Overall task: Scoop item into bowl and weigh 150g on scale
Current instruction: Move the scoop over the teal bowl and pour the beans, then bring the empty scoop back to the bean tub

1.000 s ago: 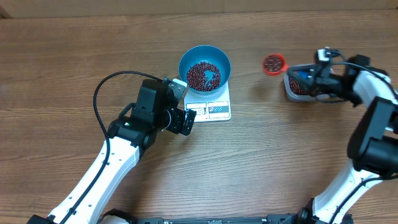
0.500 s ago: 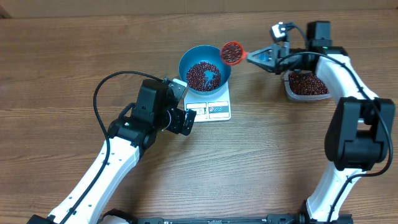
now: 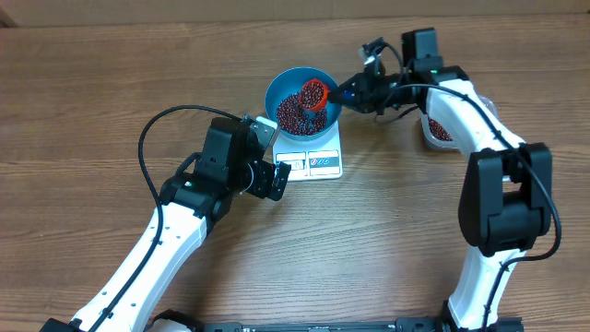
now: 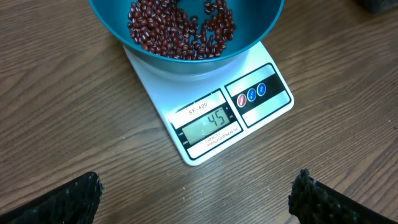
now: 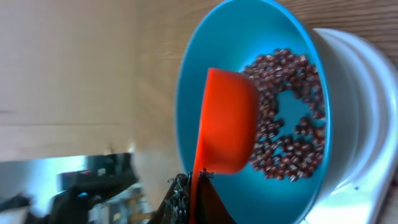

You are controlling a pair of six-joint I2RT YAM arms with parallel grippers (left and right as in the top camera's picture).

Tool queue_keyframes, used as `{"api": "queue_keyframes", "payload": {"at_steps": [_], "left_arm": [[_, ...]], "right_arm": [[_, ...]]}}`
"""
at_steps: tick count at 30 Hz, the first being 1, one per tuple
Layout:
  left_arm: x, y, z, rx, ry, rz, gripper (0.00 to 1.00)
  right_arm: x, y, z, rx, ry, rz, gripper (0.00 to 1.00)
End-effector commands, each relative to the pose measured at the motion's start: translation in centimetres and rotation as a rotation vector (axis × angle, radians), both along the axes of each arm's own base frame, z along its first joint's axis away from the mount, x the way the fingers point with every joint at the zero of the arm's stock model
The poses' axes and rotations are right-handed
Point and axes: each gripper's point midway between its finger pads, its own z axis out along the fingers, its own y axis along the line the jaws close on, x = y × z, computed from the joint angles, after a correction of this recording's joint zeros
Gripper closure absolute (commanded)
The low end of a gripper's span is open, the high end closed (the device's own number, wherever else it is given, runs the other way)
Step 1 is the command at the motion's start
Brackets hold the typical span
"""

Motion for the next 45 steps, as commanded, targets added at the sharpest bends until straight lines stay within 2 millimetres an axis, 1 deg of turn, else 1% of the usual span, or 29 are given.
{"api": "queue_keyframes", "payload": {"at_steps": [1,5,6,7,10,14,17,22,28,33,35,39,45], "left_arm": [[-0.1,0.3,0.4,-0.009,-0.012,0.013,0.01],[-0.1,0.3,0.4,-0.009,-0.013,0.013,0.00],[-0.1,0.3,0.4,-0.009,-0.012,0.013,0.01],[-0.1,0.3,0.4,-0.009,-0.012,0.013,0.00],[-0.1,0.3,0.4,-0.009,-0.012,0.013,0.00],[-0.1,0.3,0.4,-0.009,-0.013,0.013,0.01],[-0.1,0.3,0.4,-0.009,-0.012,0.013,0.00],[-0.1,0.3,0.4,-0.009,-0.012,0.013,0.00],[-0.1,0.3,0.4,-0.009,-0.012,0.013,0.00],[-0.1,0.3,0.4,-0.010,-0.012,0.013,0.01],[-0.1,0.3,0.4,-0.009,-0.012,0.013,0.01],[-0.1,0.3,0.4,-0.010,-0.012,0.013,0.00],[-0.1,0.3,0.4,-0.009,-0.013,0.013,0.01]], "right_arm": [[1.7,0.7,1.3,-0.159,-0.146,-0.025,0.96],[2.1,1.1,2.3,-0.361,-0.229,-0.062,0.96],[2.2,0.9,2.6,-0.414,-0.245,-0.077,0.96],[2.4,0.6,3.1,-0.529,-0.281,-0.109,0.96],[2.4,0.6,4.1,-0.673,-0.339,-0.143,0.96],[2.2,0.9,5.0,-0.814,-0.412,-0.163,0.96],[1.9,1.0,5.4,-0.901,-0.448,-0.188,0.96],[1.1,1.7,6.1,-1.001,-0.524,-0.165,0.96],[0.4,2.5,7.3,-1.033,-0.572,-0.175,0.96],[0.2,2.5,7.5,-1.021,-0.570,-0.171,0.96],[0.1,3.0,7.3,-0.981,-0.557,-0.148,0.96],[0.0,3.2,7.0,-0.910,-0.524,-0.113,0.96],[0.2,2.5,6.9,-0.807,-0.468,-0.087,0.96]]}}
